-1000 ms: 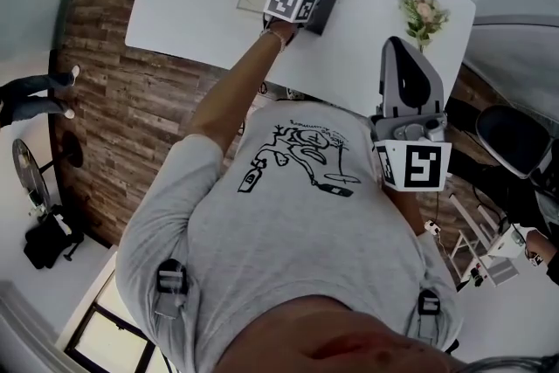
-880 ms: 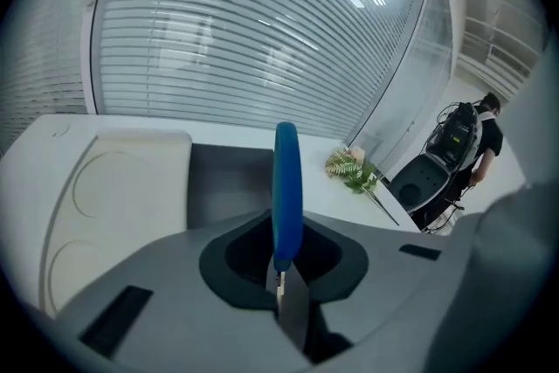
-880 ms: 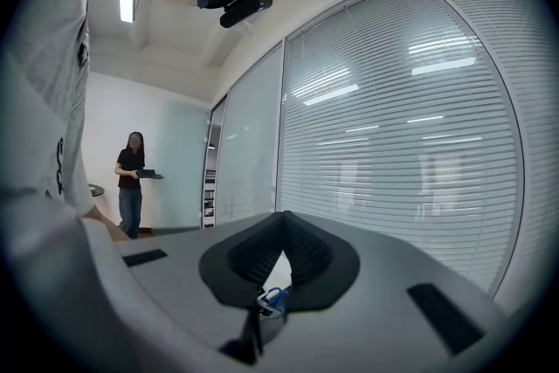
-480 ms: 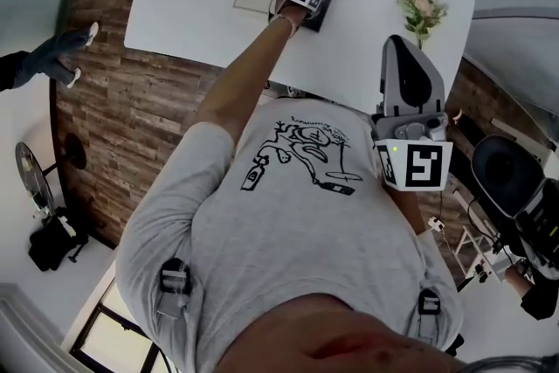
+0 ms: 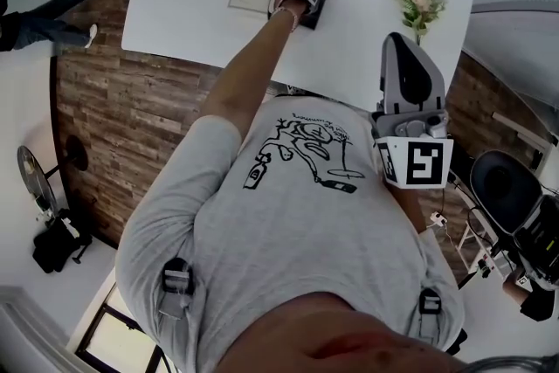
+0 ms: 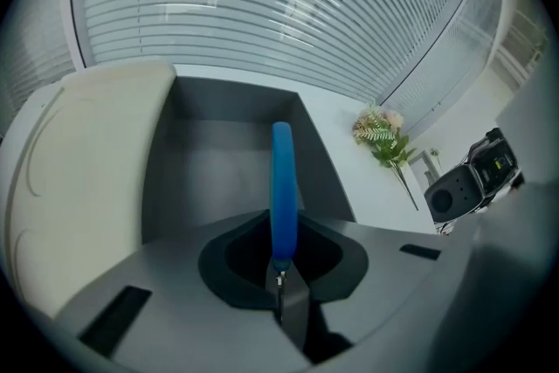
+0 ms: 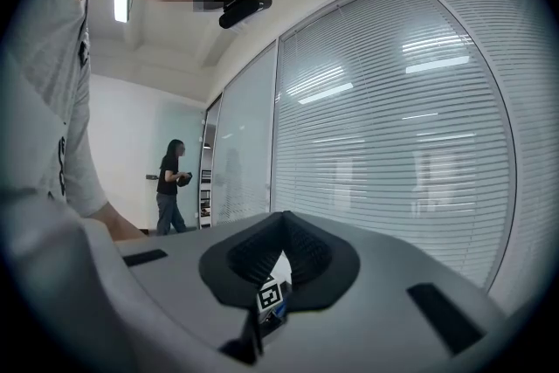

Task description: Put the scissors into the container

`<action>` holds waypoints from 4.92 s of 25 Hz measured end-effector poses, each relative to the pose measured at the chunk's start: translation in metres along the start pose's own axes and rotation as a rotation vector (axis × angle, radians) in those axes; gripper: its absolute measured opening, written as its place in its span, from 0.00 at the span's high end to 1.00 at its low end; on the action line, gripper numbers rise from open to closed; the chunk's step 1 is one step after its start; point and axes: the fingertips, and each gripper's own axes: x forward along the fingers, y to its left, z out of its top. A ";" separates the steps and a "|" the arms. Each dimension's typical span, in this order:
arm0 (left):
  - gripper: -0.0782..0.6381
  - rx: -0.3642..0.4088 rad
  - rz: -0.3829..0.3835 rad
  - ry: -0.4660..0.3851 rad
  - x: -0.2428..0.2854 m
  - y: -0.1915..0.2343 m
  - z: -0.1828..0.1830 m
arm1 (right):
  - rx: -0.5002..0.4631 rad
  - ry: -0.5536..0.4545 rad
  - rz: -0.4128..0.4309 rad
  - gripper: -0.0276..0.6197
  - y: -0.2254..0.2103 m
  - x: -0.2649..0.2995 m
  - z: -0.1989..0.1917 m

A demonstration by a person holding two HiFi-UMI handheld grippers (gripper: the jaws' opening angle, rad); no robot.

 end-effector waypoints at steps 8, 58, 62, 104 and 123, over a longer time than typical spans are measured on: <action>0.83 0.007 0.026 0.024 0.014 0.004 -0.002 | 0.002 0.006 0.012 0.95 -0.006 0.005 -0.008; 0.65 0.014 0.062 -0.033 -0.015 -0.012 0.007 | -0.004 -0.030 0.024 0.95 0.001 -0.006 0.002; 0.64 0.013 0.063 -0.038 -0.017 -0.012 0.008 | -0.002 -0.030 0.026 0.95 0.001 -0.005 0.002; 0.64 0.000 0.113 -0.091 -0.027 0.000 0.014 | 0.010 -0.043 0.036 0.95 -0.003 -0.005 0.003; 0.64 -0.026 0.118 -0.398 -0.115 0.002 0.015 | 0.009 -0.015 0.053 0.95 0.001 0.001 -0.002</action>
